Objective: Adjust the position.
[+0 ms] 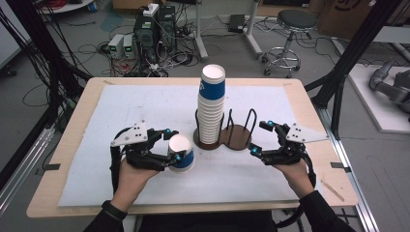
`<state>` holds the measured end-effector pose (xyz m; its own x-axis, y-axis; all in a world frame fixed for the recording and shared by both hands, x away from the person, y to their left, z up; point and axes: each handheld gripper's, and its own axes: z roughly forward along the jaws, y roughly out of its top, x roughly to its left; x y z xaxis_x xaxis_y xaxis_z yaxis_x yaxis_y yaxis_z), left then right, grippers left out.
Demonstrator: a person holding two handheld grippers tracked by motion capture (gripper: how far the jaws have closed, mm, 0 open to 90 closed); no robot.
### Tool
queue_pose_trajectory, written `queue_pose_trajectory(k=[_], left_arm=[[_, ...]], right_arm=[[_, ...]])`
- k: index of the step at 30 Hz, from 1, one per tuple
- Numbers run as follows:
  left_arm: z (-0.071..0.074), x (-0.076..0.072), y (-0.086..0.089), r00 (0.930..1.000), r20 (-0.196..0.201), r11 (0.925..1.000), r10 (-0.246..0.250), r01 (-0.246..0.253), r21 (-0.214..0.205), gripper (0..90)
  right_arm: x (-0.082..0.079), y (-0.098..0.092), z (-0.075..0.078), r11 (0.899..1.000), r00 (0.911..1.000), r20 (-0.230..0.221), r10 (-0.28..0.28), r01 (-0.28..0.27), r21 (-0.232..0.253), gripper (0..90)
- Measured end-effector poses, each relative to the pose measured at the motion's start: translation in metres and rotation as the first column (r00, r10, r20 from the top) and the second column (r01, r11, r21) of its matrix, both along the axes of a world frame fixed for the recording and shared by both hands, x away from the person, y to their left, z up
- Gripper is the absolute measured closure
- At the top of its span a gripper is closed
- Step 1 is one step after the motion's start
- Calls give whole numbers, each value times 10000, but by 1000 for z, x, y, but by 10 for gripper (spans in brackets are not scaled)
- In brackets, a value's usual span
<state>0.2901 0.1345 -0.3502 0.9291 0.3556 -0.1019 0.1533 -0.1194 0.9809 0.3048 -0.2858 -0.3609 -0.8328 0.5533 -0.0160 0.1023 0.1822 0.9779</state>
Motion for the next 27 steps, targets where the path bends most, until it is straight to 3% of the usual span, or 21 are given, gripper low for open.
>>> queue_pose_trajectory(k=[2,4,9,10,21,26,27], left_arm=[[-1,0,-4,10000,23,10000,-83,83,40,296],[-1,0,-8,9997,47,9997,-238,238,58,296],[-1,0,-16,9989,9,9988,-472,472,99,296],[-1,-1,-17,9988,25,9988,-484,484,102,296],[2,-8,-23,9985,14,9984,-556,556,-38,296],[2,-10,-26,9993,140,9994,-336,336,25,296],[2,-10,-26,9995,142,9996,-283,283,-12,296]], right_arm=[[-2,0,-1,9993,9997,81,-213,216,-318,149],[-2,0,-2,9994,9999,25,-155,156,-298,149],[-6,3,-1,9983,9985,75,548,-547,-221,149],[-8,7,-1,9944,9946,-86,1034,-1036,-189,149],[-15,34,-11,9809,9825,-244,1845,-1857,-588,149],[-16,46,-13,9736,9748,-345,2206,-2222,-530,149],[-16,50,-14,9709,9706,-554,2340,-2363,-394,149]])
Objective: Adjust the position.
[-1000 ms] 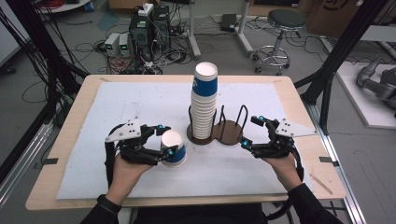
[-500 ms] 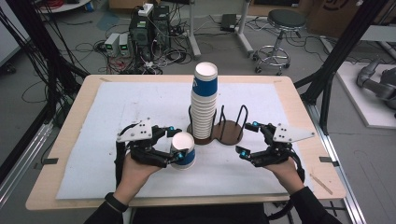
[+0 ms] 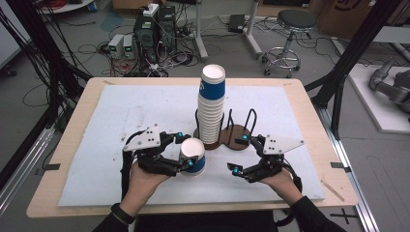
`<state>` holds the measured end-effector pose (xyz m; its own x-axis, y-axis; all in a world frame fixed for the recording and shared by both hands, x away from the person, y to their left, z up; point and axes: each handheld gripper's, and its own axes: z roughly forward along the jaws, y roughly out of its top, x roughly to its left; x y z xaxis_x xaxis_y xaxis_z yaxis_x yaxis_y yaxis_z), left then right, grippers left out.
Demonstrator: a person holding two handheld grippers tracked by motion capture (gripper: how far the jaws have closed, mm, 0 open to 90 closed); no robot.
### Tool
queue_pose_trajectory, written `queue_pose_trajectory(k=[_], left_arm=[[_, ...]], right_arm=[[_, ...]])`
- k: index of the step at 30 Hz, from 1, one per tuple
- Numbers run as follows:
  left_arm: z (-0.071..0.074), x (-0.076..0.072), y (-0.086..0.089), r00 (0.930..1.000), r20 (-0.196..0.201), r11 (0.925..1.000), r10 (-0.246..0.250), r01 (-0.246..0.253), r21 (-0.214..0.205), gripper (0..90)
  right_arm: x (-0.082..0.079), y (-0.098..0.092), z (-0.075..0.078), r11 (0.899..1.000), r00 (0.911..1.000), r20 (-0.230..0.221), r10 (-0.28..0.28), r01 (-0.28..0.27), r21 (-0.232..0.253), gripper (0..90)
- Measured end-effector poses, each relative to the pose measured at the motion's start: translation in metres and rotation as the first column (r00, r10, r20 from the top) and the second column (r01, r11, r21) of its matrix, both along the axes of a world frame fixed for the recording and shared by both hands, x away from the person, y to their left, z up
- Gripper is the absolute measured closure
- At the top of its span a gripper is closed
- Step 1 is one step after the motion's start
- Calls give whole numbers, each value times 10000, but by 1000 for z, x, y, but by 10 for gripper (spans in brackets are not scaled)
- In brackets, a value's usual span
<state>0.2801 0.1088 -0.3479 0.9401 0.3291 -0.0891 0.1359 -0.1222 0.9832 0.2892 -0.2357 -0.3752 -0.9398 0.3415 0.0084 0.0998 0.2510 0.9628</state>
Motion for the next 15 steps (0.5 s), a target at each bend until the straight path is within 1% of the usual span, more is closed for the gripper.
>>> queue_pose_trajectory(k=[1,2,3,4,5,9,10,14,15], left_arm=[[-1,0,0,10000,-24,10000,78,-79,-50,296],[-1,0,0,9999,-33,9999,129,-129,-100,296],[-3,0,-1,10000,-39,9998,91,-92,-166,296],[-4,-1,-1,9999,-33,9998,133,-134,-164,296],[-4,-1,-3,9998,19,9997,187,-187,-130,296],[-7,-2,-9,9999,68,9998,122,-121,-151,296],[-7,-2,-11,10000,72,9999,67,-66,-138,296],[-9,-3,-19,9999,119,10000,-29,30,-92,297],[-10,-4,-22,9999,126,9999,-37,38,-96,297]], right_arm=[[0,0,0,10000,10000,0,0,0,0,149],[0,2,-1,9999,9997,-181,161,-161,15,149],[1,5,-3,9994,9988,-349,351,-350,37,149],[1,12,-5,9978,9968,-457,650,-655,-91,149],[1,12,-5,9978,9968,-457,650,-655,-91,149],[-1,25,-10,9954,9937,-681,893,-914,-289,149],[-2,30,-12,9942,9930,-695,959,-989,-412,149],[-3,35,-14,9937,9928,-672,993,-1024,-444,148],[-3,36,-14,9938,9921,-772,987,-1022,-433,148]])
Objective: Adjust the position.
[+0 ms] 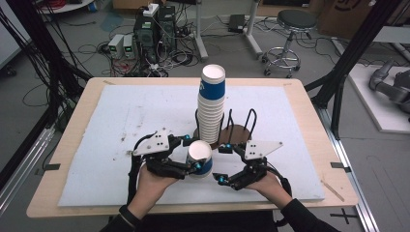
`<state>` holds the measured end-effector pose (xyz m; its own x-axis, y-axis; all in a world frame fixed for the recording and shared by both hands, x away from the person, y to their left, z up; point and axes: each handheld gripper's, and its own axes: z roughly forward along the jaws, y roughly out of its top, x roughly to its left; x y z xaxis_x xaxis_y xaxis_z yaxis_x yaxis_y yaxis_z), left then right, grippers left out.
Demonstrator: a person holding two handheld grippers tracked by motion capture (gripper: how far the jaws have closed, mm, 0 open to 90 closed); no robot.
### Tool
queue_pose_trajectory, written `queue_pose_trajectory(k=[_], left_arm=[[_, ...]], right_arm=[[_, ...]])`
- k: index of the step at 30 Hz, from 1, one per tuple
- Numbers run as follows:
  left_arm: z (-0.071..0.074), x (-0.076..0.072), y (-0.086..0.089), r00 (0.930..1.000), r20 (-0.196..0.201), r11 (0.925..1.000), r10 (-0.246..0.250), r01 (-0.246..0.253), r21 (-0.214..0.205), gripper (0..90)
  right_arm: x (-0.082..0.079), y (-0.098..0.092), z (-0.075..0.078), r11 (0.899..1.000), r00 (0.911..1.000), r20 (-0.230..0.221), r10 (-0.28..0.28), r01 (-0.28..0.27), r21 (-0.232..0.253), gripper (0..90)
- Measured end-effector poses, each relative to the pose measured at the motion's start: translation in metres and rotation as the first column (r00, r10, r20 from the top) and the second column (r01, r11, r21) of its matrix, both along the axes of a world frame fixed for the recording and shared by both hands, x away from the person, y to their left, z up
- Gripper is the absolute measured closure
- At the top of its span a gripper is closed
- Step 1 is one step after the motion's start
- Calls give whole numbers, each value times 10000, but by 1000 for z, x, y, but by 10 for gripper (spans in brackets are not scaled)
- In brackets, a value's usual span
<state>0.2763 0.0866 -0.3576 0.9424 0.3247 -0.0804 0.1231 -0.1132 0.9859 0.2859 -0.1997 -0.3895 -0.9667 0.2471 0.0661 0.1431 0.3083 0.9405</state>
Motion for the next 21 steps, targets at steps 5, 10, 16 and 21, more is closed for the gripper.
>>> queue_pose_trajectory(k=[5,10,16,21], left_arm=[[-3,0,-9,9999,-26,9998,-114,114,-150,297],[-5,1,-14,9998,-130,9988,-173,167,-452,298],[-6,0,-21,9993,-67,9975,-372,367,-610,299],[-7,0,-25,9988,-95,9965,-490,482,-686,299]], right_arm=[[2,4,-4,9998,9992,-391,-54,46,-202,148],[0,8,-6,9998,9991,-418,-69,61,-182,149],[1,12,-7,9997,9984,-544,-127,115,-228,149],[2,17,-10,9985,9984,-543,-129,100,-541,149]])
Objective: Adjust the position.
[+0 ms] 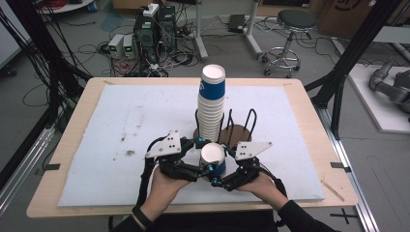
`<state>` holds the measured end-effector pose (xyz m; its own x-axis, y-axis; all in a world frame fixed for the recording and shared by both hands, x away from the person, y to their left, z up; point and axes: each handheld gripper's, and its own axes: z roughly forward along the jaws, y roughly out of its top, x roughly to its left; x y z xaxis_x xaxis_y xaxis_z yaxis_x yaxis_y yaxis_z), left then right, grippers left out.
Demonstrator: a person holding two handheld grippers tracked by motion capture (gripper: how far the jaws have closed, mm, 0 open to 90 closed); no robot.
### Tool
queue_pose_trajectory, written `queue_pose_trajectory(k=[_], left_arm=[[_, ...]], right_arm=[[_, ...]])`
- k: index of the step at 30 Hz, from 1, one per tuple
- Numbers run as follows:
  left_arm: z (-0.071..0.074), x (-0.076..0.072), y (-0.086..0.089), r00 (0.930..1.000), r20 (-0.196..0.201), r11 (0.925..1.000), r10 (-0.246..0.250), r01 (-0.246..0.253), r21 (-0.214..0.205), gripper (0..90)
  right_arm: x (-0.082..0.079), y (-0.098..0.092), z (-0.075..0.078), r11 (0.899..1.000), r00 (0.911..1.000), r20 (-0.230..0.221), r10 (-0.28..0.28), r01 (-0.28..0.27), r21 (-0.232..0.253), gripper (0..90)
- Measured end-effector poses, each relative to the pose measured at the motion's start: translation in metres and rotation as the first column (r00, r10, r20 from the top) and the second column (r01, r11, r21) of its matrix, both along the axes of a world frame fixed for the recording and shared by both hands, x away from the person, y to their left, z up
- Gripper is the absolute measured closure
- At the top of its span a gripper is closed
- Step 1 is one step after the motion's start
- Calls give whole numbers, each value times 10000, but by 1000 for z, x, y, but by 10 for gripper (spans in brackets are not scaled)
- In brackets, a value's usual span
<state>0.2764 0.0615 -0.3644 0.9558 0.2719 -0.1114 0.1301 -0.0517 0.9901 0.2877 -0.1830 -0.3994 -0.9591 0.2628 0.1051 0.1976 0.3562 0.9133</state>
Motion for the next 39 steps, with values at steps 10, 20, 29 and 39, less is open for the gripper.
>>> queue_pose_trajectory(k=[10,20,29,39], left_arm=[[2,2,-3,9999,-108,9969,-134,142,772,294],[22,2,-13,9965,-87,9383,-837,817,3360,210],[18,4,-12,9933,-47,9286,-1155,1097,3545,288],[15,12,14,9987,-23,9981,-518,519,341,296]], right_arm=[[2,-1,0,9980,9995,123,295,-287,-565,212],[1,-2,8,9776,9962,367,790,-702,-1982,231],[-3,-3,14,9672,9919,629,1101,-924,-2364,191],[6,-32,23,9991,9988,293,401,-405,109,152]])
